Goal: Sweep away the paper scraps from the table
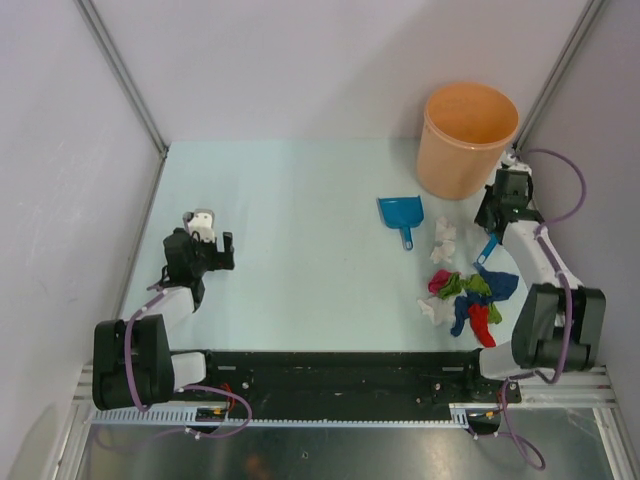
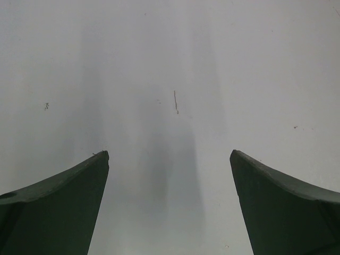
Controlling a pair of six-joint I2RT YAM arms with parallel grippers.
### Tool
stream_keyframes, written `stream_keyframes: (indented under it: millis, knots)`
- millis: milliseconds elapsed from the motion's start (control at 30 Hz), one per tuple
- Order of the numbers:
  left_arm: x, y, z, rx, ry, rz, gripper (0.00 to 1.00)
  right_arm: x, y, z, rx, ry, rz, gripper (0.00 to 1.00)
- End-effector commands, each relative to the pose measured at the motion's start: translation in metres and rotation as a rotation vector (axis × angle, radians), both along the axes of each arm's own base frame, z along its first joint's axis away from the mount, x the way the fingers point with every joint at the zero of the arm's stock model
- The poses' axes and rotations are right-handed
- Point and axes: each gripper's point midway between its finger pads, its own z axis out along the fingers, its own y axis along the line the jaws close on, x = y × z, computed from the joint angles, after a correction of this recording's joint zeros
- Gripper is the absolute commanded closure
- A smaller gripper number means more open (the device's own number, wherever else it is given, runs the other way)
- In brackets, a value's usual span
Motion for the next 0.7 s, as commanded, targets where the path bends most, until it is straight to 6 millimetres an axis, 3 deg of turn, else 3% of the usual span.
stream_keyframes:
  millis: [0,133,233,267,333,367,400,433,467,500,533,600,667]
  knots:
    - [0.014,-0.009,0.015,-0.027,-0.027,-0.065,0.00,-0.003,0.000,0.053,0.046,-0.188,-0.085,1.00]
    - [0.016,-0.031,0.024,-0.051,-0.013,-0.213,0.00,-0.012,0.009,0.112,0.135,-0.400,-0.133,1.00]
    - [0.022,-0.046,0.064,-0.080,-0.017,-0.306,0.00,-0.019,0.028,0.147,0.238,-0.543,-0.154,1.00]
    - [0.022,-0.052,0.076,-0.096,-0.025,-0.335,0.00,-0.021,0.034,0.151,0.268,-0.568,-0.160,1.00]
    - [0.017,-0.077,0.112,-0.136,-0.053,-0.437,0.00,-0.022,0.052,0.169,0.367,-0.658,-0.176,1.00]
    - [0.014,-0.086,0.127,-0.137,-0.073,-0.471,0.01,-0.026,0.073,0.181,0.421,-0.700,-0.148,1.00]
    - [0.007,-0.107,0.139,-0.138,-0.087,-0.534,0.01,-0.026,0.083,0.185,0.459,-0.736,-0.145,1.00]
    - [-0.002,-0.123,0.163,-0.124,-0.134,-0.588,0.00,-0.027,0.087,0.190,0.521,-0.777,-0.191,1.00]
    - [-0.008,-0.134,0.173,-0.109,-0.157,-0.615,0.00,-0.030,0.111,0.205,0.594,-0.830,-0.146,1.00]
    - [-0.021,-0.162,0.181,-0.102,-0.175,-0.701,0.00,-0.030,0.121,0.201,0.634,-0.832,-0.147,1.00]
    - [-0.029,-0.174,0.198,-0.105,-0.198,-0.738,0.00,-0.030,0.129,0.203,0.682,-0.848,-0.159,1.00]
    - [-0.045,-0.206,0.210,-0.168,-0.174,-0.847,0.00,-0.029,0.161,0.206,0.810,-0.852,-0.140,1.00]
    - [-0.049,-0.224,0.223,-0.199,-0.163,-0.880,0.00,-0.027,0.178,0.213,0.909,-0.875,-0.149,1.00]
